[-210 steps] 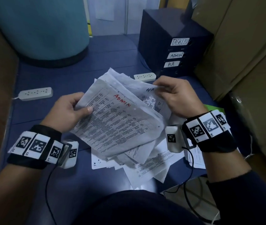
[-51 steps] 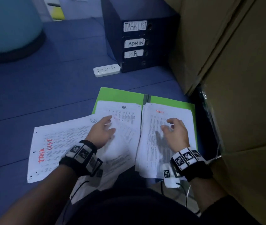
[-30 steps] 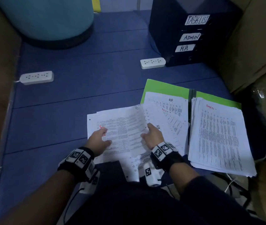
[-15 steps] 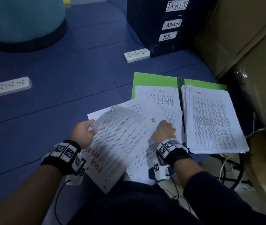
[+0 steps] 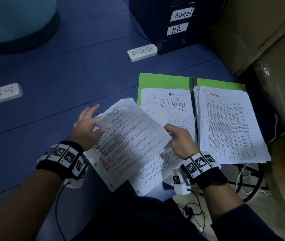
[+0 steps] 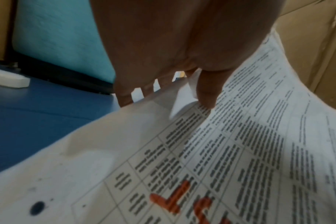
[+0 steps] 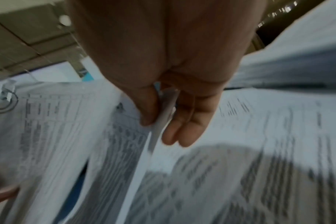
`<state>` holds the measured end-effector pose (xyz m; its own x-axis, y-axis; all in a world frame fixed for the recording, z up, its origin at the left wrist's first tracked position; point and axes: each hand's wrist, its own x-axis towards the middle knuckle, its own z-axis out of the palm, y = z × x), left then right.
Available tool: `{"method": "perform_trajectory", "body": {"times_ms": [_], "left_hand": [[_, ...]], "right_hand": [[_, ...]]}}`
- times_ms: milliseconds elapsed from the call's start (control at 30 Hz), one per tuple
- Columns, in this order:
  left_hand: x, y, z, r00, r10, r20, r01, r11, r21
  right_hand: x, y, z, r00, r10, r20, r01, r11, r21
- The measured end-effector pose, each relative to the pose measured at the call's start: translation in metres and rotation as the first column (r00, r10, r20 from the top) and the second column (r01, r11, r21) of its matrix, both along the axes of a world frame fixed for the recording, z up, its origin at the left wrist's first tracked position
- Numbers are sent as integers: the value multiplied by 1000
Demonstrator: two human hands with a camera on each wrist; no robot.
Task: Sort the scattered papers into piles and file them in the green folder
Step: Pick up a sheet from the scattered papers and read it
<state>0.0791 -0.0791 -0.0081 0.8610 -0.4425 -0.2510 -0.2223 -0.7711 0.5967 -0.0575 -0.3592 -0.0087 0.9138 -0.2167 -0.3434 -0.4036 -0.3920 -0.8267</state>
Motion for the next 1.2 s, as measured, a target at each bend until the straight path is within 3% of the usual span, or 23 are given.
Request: {"method": "perform_trajectory", "body": {"times_ms": [100, 167, 267, 400, 500, 567, 633, 767, 933, 1000, 1100, 1200], "left_hand": [[1, -9, 11, 999, 14, -39, -20, 989, -143], [0, -10, 16, 993, 95, -66, -107, 973, -203], [-5, -6, 21, 980, 162, -120, -187, 952, -244], [-12, 4, 22, 968, 173, -183, -218, 939, -266], [-12, 11, 17, 975, 140, -173, -171, 968, -184], [-13, 12, 17, 976, 136, -172, -167, 968, -186], [-14, 14, 18, 974, 130, -185, -167, 964, -205], [-13, 15, 22, 978, 98, -184, -139, 963, -229], [-4, 8, 27, 1000, -24, 2, 24, 981, -193], [-4, 0, 31, 998, -48, -28, 40, 973, -226], [-8, -9, 37, 994, 35, -107, -59, 971, -233], [-12, -6, 37, 992, 94, -80, -111, 963, -247]], "right_hand": [[5, -5, 9, 999, -19, 42, 15, 996, 88], [9, -9, 7, 989, -138, 48, 134, 987, 91], [17, -12, -13, 943, -326, -65, 319, 943, -97], [21, 10, -42, 876, -315, -367, 68, 831, -552], [22, 23, -52, 849, -362, -385, 54, 783, -619], [26, 21, -51, 807, -403, -432, 80, 800, -595], [26, 13, -46, 831, -354, -429, 107, 859, -501], [14, -1, -19, 964, -222, -145, 200, 968, -151], [15, -10, 14, 994, -94, 51, 89, 990, 107], [17, -11, 17, 996, -50, 69, 36, 982, 183], [17, -14, 12, 987, -137, 84, 118, 974, 193], [18, -20, -9, 940, -341, -9, 337, 934, -120]]}}
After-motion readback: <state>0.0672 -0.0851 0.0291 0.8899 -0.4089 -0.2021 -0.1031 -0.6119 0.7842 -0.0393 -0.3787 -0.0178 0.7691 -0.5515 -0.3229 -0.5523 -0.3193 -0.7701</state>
